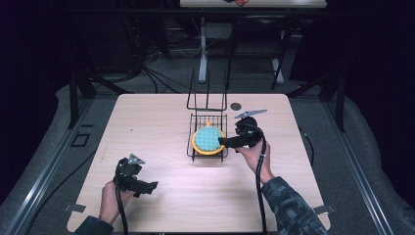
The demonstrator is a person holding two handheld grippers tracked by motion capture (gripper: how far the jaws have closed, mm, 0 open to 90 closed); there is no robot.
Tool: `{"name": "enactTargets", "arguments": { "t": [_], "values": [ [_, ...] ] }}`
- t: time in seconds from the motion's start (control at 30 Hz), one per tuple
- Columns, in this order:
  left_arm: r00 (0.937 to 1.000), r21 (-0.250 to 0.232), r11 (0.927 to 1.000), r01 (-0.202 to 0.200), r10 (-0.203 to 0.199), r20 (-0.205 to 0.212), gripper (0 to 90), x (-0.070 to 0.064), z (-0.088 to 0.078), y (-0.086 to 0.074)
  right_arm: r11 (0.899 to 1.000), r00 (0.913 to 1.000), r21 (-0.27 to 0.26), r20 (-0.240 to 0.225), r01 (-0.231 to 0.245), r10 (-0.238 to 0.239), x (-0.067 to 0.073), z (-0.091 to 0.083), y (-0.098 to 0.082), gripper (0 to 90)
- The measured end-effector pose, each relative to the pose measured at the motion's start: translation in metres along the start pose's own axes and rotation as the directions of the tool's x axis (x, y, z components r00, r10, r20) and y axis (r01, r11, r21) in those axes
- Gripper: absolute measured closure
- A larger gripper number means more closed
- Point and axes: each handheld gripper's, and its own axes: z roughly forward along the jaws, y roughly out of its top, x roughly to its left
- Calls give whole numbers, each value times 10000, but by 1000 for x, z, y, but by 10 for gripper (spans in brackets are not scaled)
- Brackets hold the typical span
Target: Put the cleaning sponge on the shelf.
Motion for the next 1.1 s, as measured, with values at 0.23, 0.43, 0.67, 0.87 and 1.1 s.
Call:
{"name": "enactTargets", "arguments": {
  "t": [0.23,0.43,0.67,0.87,1.1],
  "values": [
    [10000,11,10000,15,-15,19,24,-1,0,0,9991,9991,58,42,425,-425,1,-26,-6,69],
    [10000,30,10000,-8,8,-29,24,-1,1,0,9981,9980,121,210,599,-601,-3,-47,-14,46],
    [10000,60,10000,8,-7,-34,24,-1,1,0,9948,9934,360,605,957,-978,-6,-68,-33,38],
    [10000,40,10000,-36,36,-85,24,-1,1,0,9926,9894,686,991,997,-1062,-12,-88,-55,35],
    [10000,101,9999,-6,7,-60,24,-1,1,0,9925,9887,982,1238,732,-851,-16,-107,-84,31]
  ]
}}
